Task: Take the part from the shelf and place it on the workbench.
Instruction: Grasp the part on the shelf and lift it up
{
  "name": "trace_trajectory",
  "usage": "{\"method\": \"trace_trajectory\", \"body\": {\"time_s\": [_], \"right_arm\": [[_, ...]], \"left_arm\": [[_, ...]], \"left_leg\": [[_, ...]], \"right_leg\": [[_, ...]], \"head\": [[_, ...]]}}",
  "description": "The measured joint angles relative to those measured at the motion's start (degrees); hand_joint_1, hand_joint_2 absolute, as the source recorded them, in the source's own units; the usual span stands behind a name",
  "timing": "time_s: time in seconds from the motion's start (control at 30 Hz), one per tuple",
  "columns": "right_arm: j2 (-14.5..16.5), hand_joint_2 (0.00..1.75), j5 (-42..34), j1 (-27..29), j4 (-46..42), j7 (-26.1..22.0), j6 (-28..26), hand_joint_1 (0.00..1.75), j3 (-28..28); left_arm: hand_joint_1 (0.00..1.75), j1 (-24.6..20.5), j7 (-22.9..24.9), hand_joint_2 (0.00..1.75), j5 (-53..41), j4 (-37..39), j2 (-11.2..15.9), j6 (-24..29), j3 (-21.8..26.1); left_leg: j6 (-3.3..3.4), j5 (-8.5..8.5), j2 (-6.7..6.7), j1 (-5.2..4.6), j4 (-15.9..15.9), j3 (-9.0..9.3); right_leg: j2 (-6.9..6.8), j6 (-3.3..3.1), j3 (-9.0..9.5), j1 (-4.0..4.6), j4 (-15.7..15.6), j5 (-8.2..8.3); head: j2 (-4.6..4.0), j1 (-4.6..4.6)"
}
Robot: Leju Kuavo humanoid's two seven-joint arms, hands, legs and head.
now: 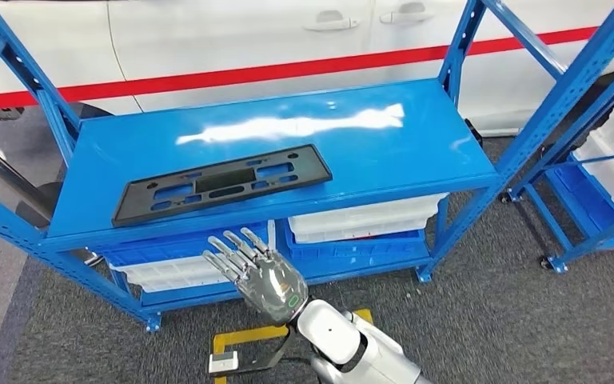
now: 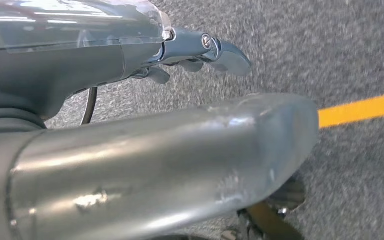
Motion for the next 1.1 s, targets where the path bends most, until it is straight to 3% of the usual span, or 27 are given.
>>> {"method": "trace_trajectory", "body": {"time_s": [0.07,0.13,0.17,0.2,0.23,0.3,0.37,0.47,0.53,0.67,0.7,0.73,0.8,0.87,1.0,1.07,1.1], "right_arm": [[0.6,1.75,-1.8,-0.1,0.0,-0.4,0.4,0.0,0.0],[0.8,1.75,-3.1,0.0,-0.1,-0.9,0.8,0.0,-0.1],[0.8,1.75,-3.5,0.0,-0.3,-1.1,1.0,0.0,-0.1],[0.8,1.75,-3.8,0.0,-0.4,-1.2,1.2,0.0,-0.2],[0.9,1.75,-4.0,0.0,-0.6,-1.3,1.4,0.0,-0.3],[1.0,1.75,-4.4,-0.1,-1.0,-1.5,1.6,0.0,-0.5],[1.1,1.75,-4.7,-0.4,-1.2,-1.7,2.0,0.0,-0.8],[1.3,1.75,-4.9,-0.6,-1.4,-1.8,2.3,0.0,-1.1],[1.6,1.75,-4.9,-0.7,-1.5,-1.9,2.3,0.0,-1.2],[2.0,1.75,-4.9,-0.8,-1.6,-1.9,2.5,0.0,-1.2],[2.0,1.75,-4.9,-0.7,-1.6,-1.9,2.5,0.0,-1.2],[2.0,1.75,-4.9,-0.7,-1.5,-1.9,2.5,0.0,-1.2],[2.0,1.75,-4.9,-0.7,-1.5,-1.9,2.6,0.0,-1.2],[2.0,1.75,-4.9,-0.8,-1.5,-1.9,2.8,0.0,-1.2],[2.1,1.75,-4.9,-1.1,-1.7,-2.0,3.3,0.0,-1.2],[2.1,1.75,-4.9,-1.4,-1.8,-2.0,3.6,0.0,-1.4],[2.1,1.75,-4.9,-1.6,-1.8,-2.0,3.8,0.0,-1.5]], "left_arm": [[0.0,0.0,-0.2,0.0,-0.1,-0.7,-0.2,-0.4,0.7],[0.0,0.0,-0.3,0.0,-0.1,-1.4,-0.4,-0.7,1.4],[0.0,0.0,-0.3,0.0,-0.1,-1.6,-0.5,-0.8,1.7],[0.0,0.0,-0.3,0.0,-0.2,-1.8,-0.6,-0.9,2.0],[0.0,0.1,-0.2,0.0,-0.3,-1.9,-0.7,-1.0,2.3],[0.0,0.3,-0.1,0.0,-0.5,-2.1,-0.9,-1.1,2.7],[0.0,0.2,0.0,0.0,-0.5,-2.3,-1.2,-1.3,3.1],[0.0,0.1,0.2,0.0,-0.6,-2.5,-1.2,-1.3,3.4],[0.0,0.0,0.2,0.0,-0.6,-2.6,-1.3,-1.3,3.7],[0.0,-0.1,0.2,0.0,-0.7,-2.8,-1.3,-1.3,4.1],[0.0,0.0,0.2,0.0,-0.8,-2.8,-1.3,-1.3,4.2],[0.0,0.0,0.2,0.0,-0.9,-2.8,-1.3,-1.3,4.2],[0.0,0.1,0.1,0.0,-1.1,-2.8,-1.3,-1.3,4.3],[0.0,0.0,-0.1,0.0,-1.3,-2.8,-1.3,-1.3,4.3],[0.0,-0.2,-0.5,0.0,-1.8,-2.8,-1.3,-1.2,4.6],[0.0,-0.4,-0.6,0.0,-2.2,-2.8,-1.2,-1.0,4.7],[0.0,-0.5,-0.7,0.0,-2.4,-2.8,-1.1,-1.0,4.8]], "left_leg": [[0.52,-0.14,0.03,0.13,-0.2,0.74],[0.84,-0.47,0.04,0.04,-0.2,1.03],[0.89,-0.7,0.03,0.0,-0.1,1.26],[0.86,-1.01,0.01,-0.03,-0.1,1.61],[0.78,-1.39,-0.02,-0.05,-0.1,2.14],[0.48,-2.34,-0.04,-0.06,-0.1,3.32],[-0.03,-3.08,-0.05,-0.03,-0.2,3.76],[-1.04,-3.34,0.05,0.02,0.0,4.25],[-1.57,-3.94,0.11,0.11,2.7,3.61],[-2.55,-8.41,0.15,0.69,14.9,-4.29],[-2.77,-8.34,0.16,0.85,15.7,-5.6],[-2.93,-7.0,0.17,1.0,14.5,-6.01],[-3.14,-1.31,0.21,1.26,7.7,-4.75],[-2.87,2.03,0.3,1.07,2.4,-3.48],[-1.08,2.13,0.22,0.73,1.3,-2.96],[-0.38,1.9,0.21,0.86,1.0,-2.54],[-0.09,1.72,0.23,0.81,1.0,-2.39]], "right_leg": [[0.06,0.38,-2.31,-0.11,4.5,-2.26],[0.07,0.69,-6.61,-0.11,11.3,-5.05],[0.07,0.77,-8.37,-0.12,13.5,-5.51],[0.07,0.81,-9.23,-0.11,13.8,-4.84],[0.07,0.7,-8.99,-0.09,12.1,-2.97],[0.07,0.02,-6.54,0.14,5.0,2.09],[0.06,-0.83,-4.88,0.62,-0.5,4.21],[0.27,-1.89,-4.02,0.78,-2.1,3.75],[0.33,-2.51,-2.57,0.45,-2.8,3.2],[0.22,-2.89,-0.38,0.23,-3.0,1.55],[0.26,-2.79,0.23,0.18,-3.0,1.05],[0.31,-2.64,0.94,0.1,-3.0,0.52],[0.38,-2.13,2.39,-0.08,-2.9,-0.6],[0.4,-1.42,3.23,-0.11,-2.7,-1.5],[0.36,0.01,3.35,-0.13,-2.4,-2.76],[0.3,0.42,1.68,-0.19,1.1,-4.59],[0.27,0.5,-0.29,-0.2,4.7,-5.99]], "head": [[-0.01,0.08],[-0.01,0.15],[-0.01,0.14],[-0.01,0.16],[0.0,0.15],[-0.01,0.09],[-0.01,-0.04],[0.0,-0.07],[-0.01,-0.27],[-0.01,-0.52],[0.0,-0.52],[0.01,-0.53],[0.0,-0.55],[-0.01,-0.7],[-0.01,-0.81],[0.0,-0.69],[0.0,-0.64]]}}
